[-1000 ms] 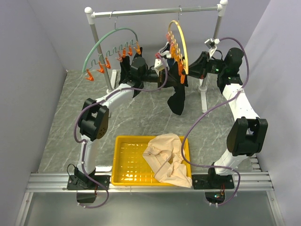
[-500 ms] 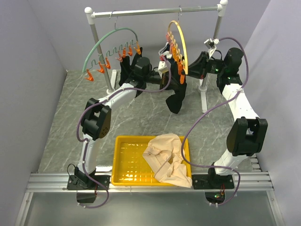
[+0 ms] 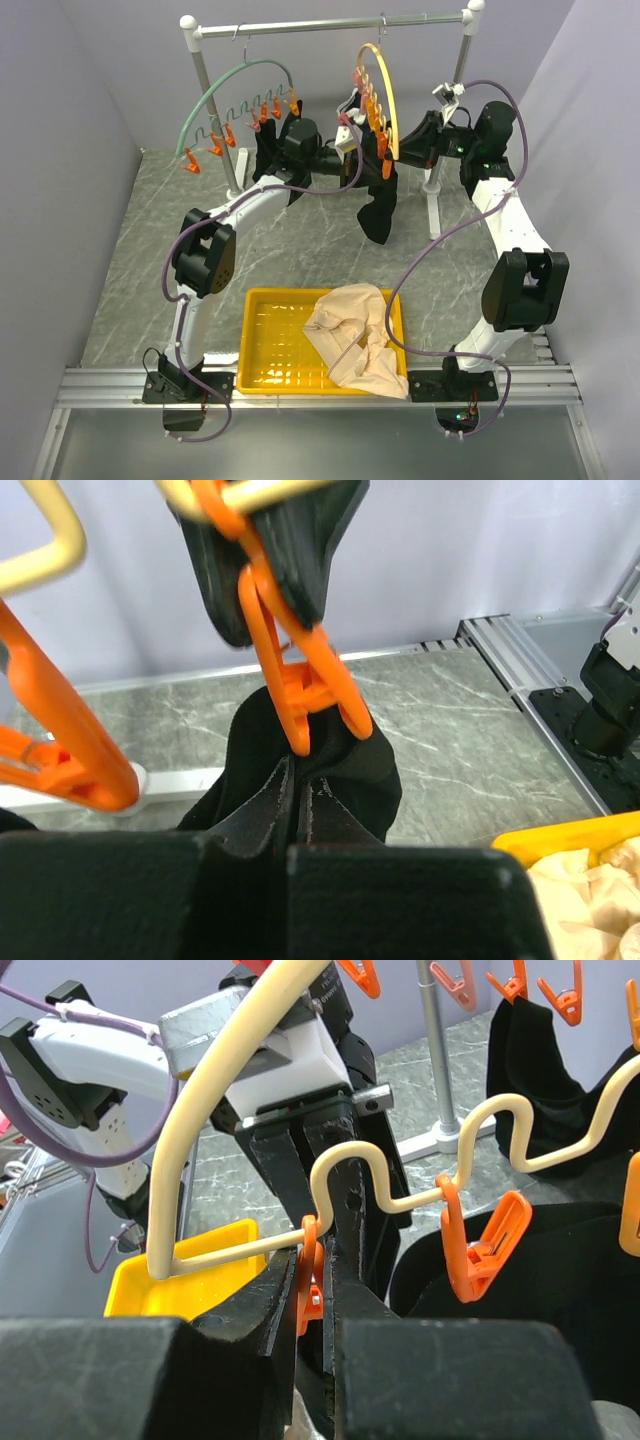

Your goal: Clip the underwear to the hanger

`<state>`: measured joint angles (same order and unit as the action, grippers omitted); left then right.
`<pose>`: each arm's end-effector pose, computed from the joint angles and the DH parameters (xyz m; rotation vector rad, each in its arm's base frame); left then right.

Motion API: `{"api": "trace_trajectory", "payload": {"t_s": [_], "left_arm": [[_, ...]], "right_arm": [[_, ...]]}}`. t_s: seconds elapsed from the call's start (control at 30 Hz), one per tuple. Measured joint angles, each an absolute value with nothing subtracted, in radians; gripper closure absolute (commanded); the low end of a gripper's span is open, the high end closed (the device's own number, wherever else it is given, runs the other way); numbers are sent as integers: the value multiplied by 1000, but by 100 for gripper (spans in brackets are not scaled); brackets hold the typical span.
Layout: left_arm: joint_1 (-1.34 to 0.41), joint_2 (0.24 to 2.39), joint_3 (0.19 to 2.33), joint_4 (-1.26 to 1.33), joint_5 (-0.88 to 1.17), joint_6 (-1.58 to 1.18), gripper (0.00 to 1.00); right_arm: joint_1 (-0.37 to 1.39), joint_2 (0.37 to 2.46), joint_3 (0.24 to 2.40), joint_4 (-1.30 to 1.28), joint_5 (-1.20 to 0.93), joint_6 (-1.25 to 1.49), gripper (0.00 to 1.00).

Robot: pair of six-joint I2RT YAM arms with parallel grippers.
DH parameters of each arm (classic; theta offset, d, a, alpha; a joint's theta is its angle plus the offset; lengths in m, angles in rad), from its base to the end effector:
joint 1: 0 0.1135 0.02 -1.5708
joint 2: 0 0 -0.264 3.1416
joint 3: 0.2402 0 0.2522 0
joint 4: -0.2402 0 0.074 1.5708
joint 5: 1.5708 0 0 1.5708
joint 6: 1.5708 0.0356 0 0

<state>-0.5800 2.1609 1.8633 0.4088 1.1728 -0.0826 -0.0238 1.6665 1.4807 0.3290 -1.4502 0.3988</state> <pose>0.4052 -0.3047 0.3281 1.3163 1.0716 -1.3516 0.3753 0.0264 0.4012 -0.9473 1.4286 1.3010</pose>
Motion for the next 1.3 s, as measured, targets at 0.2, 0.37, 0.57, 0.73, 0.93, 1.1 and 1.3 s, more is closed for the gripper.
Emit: {"api": "trace_trajectory", "payload": {"t_s": [0.2,0.37,0.57,0.73,0.93,1.1,1.3], "left_arm": [[-577,2161,1863,468,1169,-124,100],[-574,2161,1863,467,1166,-129,100],[-573,2161,1863,436,1159,-115,100],[-573,2161,1868,395,1123,-72,100],[-573,2161,1878,367,1074,-37,100],[-572,2161,1879,387,1068,-60,100],[-560,2161,1878,500,1084,-180,100]], "right_arm": [[-24,1666,1481,299,-1451,368,100],[-24,1666,1487,260,-1451,328,100],[-24,1666,1489,213,-1450,281,100],[-24,1666,1493,171,-1450,259,100],[-24,1666,1511,122,-1446,217,100],[-24,1666,1526,59,-1440,161,100],[-24,1666,1557,-27,-1437,80,100]]}}
